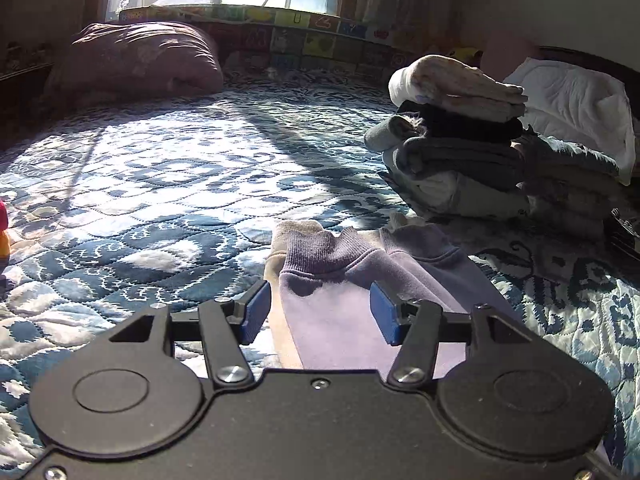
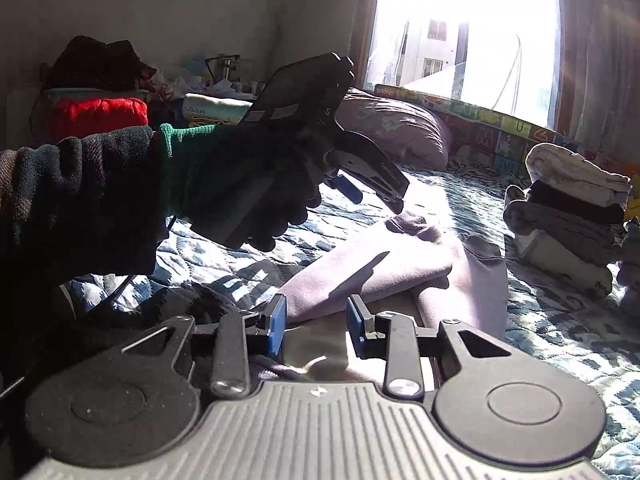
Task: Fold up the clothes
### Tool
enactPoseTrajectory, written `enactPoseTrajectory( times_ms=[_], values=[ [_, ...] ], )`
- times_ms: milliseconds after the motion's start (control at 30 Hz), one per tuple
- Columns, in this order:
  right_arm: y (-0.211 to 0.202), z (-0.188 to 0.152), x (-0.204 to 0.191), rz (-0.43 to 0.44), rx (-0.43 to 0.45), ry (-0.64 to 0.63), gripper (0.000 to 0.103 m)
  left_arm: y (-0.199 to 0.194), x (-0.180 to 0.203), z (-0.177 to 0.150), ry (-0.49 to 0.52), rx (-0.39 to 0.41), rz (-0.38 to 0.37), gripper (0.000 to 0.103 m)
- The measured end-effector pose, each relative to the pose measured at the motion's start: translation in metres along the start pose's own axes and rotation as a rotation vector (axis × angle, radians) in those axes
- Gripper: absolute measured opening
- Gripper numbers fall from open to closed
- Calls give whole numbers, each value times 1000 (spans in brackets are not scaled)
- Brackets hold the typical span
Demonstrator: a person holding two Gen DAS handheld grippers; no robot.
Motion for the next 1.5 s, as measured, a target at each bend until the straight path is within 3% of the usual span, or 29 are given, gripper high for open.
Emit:
enactPoseTrajectory(
  times_ms=[200,333,467,600,800,900,1067,1100,1133,1267,1400,1500],
  values=[
    [-34,-35,88,-77,-38,538,36,-62,-22,-57,-276,-68,-81,58],
    [-37,-77,132,-21,-47,930,39,-89,-32,-99,-505,-134,-156,59],
    [-31,-106,136,35,-59,1134,38,-113,-36,-129,-713,-142,-240,59],
    [-30,-114,135,77,-15,1190,42,-126,-30,-147,-820,-154,-293,59],
    [-21,-115,138,112,10,1227,46,-119,-11,-147,-799,-153,-289,59],
    [-15,-111,139,112,2,1216,41,-114,-11,-148,-809,-139,-262,43],
    [-9,-110,135,87,-21,1174,15,-109,-14,-153,-850,-131,-250,26],
    [-10,-111,135,84,-21,1174,11,-109,-13,-155,-857,-133,-246,13],
    [-11,-111,135,85,-18,1176,10,-109,-12,-156,-861,-134,-239,7],
    [-22,-106,136,105,-10,1175,8,-121,-9,-158,-882,-128,-246,4],
    [-34,-106,135,152,-62,1168,8,-134,-9,-167,-881,-144,-244,4],
    [-39,-108,134,105,-112,1100,14,-144,-4,-164,-731,-143,-214,10]
  ],
)
Point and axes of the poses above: each gripper's, at about its wrist camera, not at the fingertips, and y roughly the way its jaws point, x to its right, z to its top, the point moved 1 cm from there along y, roughly the way its jaws point, and after that the axes turned 1 degree about -x, right-handed, at the moved point
